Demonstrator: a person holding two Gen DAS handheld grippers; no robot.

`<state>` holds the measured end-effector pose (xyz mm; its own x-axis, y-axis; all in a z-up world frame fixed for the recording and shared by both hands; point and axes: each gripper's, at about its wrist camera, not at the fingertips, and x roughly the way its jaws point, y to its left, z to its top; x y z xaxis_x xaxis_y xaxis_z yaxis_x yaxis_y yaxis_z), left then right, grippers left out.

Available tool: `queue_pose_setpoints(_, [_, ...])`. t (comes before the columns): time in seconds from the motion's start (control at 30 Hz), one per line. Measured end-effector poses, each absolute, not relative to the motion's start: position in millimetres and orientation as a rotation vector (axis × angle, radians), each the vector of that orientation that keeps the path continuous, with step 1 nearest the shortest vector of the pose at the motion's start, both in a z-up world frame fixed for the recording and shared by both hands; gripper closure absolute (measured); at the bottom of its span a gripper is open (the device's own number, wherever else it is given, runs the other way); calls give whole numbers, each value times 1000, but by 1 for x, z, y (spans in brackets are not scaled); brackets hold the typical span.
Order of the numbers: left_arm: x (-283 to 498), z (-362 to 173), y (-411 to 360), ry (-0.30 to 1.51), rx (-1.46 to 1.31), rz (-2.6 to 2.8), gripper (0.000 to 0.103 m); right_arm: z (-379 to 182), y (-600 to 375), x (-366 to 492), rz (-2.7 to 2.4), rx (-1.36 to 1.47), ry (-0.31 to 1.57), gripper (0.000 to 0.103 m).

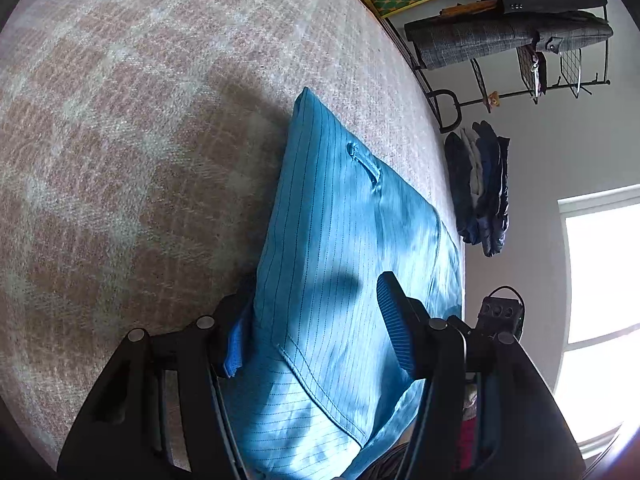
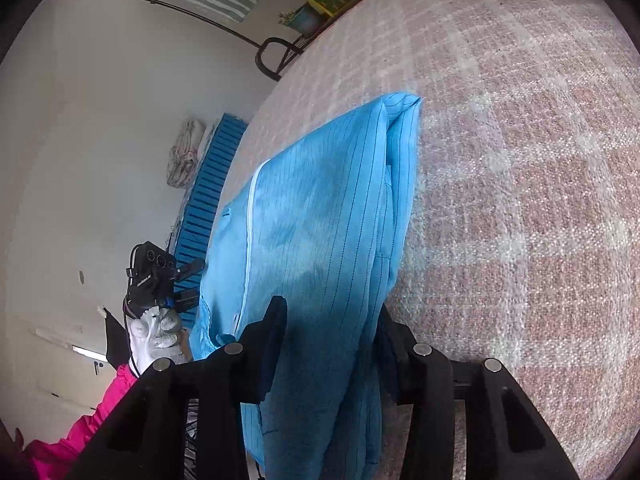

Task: Fold large clothes
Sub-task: 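Grasp the folded coat with both grippers and lift it off the mattress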

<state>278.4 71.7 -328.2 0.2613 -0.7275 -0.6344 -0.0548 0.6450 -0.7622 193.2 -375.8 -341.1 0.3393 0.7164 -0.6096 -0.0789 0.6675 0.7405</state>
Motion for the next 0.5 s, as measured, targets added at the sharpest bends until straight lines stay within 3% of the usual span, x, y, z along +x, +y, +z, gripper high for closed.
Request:
queue_pose_setpoints(0.13, [280,-323,58,1238,-679,-461,68,-340,-363,202,537,633,1134,80])
queue_pose_setpoints(0.3, [267,-298,30,1173,-439,-399,90,-313,-334,203,464,362,1116,93])
queue_pose_setpoints(0.5, [234,-254,-10,1031,-202,-374,95,-273,-305,187,375,126,1061,98])
